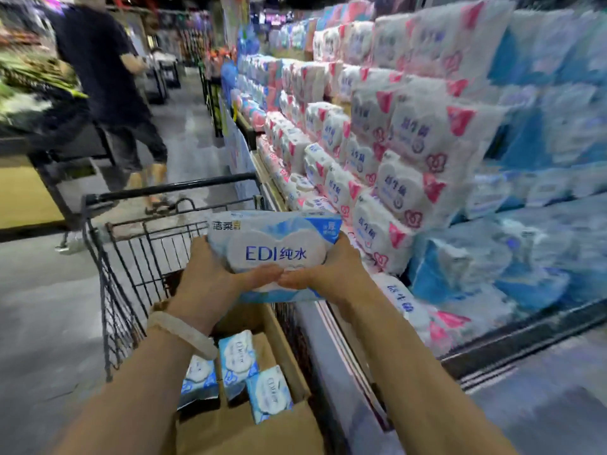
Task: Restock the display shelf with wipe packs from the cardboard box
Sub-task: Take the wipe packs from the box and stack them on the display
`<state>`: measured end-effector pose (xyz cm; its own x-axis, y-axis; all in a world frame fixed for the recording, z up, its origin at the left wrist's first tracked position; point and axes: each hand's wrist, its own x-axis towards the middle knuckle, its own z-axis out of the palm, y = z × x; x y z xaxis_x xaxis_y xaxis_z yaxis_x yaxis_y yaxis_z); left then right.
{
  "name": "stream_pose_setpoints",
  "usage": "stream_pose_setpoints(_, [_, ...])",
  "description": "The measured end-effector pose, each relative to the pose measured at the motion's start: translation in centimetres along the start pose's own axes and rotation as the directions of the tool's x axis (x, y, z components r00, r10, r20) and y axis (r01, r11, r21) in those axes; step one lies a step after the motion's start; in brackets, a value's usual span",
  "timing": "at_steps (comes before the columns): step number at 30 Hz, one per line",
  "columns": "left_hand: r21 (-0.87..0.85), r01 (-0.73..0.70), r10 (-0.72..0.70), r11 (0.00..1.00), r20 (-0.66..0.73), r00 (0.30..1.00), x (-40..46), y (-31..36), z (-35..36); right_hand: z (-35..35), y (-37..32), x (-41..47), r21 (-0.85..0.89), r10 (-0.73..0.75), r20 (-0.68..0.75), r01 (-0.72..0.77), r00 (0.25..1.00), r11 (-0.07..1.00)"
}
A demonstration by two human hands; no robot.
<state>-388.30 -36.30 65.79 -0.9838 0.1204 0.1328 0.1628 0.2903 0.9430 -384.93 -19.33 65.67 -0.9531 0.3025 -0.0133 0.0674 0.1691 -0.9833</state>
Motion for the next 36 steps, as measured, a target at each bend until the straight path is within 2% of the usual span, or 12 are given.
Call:
stream_pose_setpoints(3, [-0.103, -0.031, 0.042, 0.994, 0.108, 0.993, -4.1, 3.8, 4.6, -6.6, 0.7, -3.5, 0.029, -0.021, -0.051, 0.023, 0.998, 0.999])
stream_pose_setpoints(8, [-0.116, -0.053, 0.081, 0.992, 0.257, 0.963, -8.7, 9.4, 13.1, -17.8, 0.8, -9.0, 0.051, 0.037, -0.126, -0.031, 0.991, 0.998])
stream_pose_setpoints(14, [-0.118, -0.114, 0.143, 0.986, 0.267, 0.953, -11.4, 14.7, 22.1, -28.5, 0.9, -10.5, 0.064, 0.093, -0.217, -0.081, 0.972, 0.995])
stream_pose_setpoints(18, [-0.157, -0.147, 0.177, 0.977, 0.195, 0.965, -10.3, 16.8, 27.4, -33.8, 0.5, -8.1, 0.060, 0.070, -0.183, -0.060, 0.981, 0.996])
stream_pose_setpoints(24, [-0.195, -0.208, 0.205, 0.958, -0.036, 0.978, -5.8, 19.3, 33.5, -39.4, -1.8, -0.1, -0.023, -0.029, -0.013, 0.029, 0.999, 0.999])
stream_pose_setpoints(29, [-0.182, -0.251, 0.214, 0.951, -0.200, 0.956, -1.4, 21.6, 36.5, -42.2, -4.5, 7.7, -0.104, -0.073, 0.074, 0.081, 0.995, 0.991])
stream_pose_setpoints(36, [-0.155, -0.295, 0.231, 0.943, -0.332, 0.914, 2.8, 23.3, 39.6, -44.2, -6.5, 13.5, -0.115, -0.119, 0.147, 0.137, 0.982, 0.984])
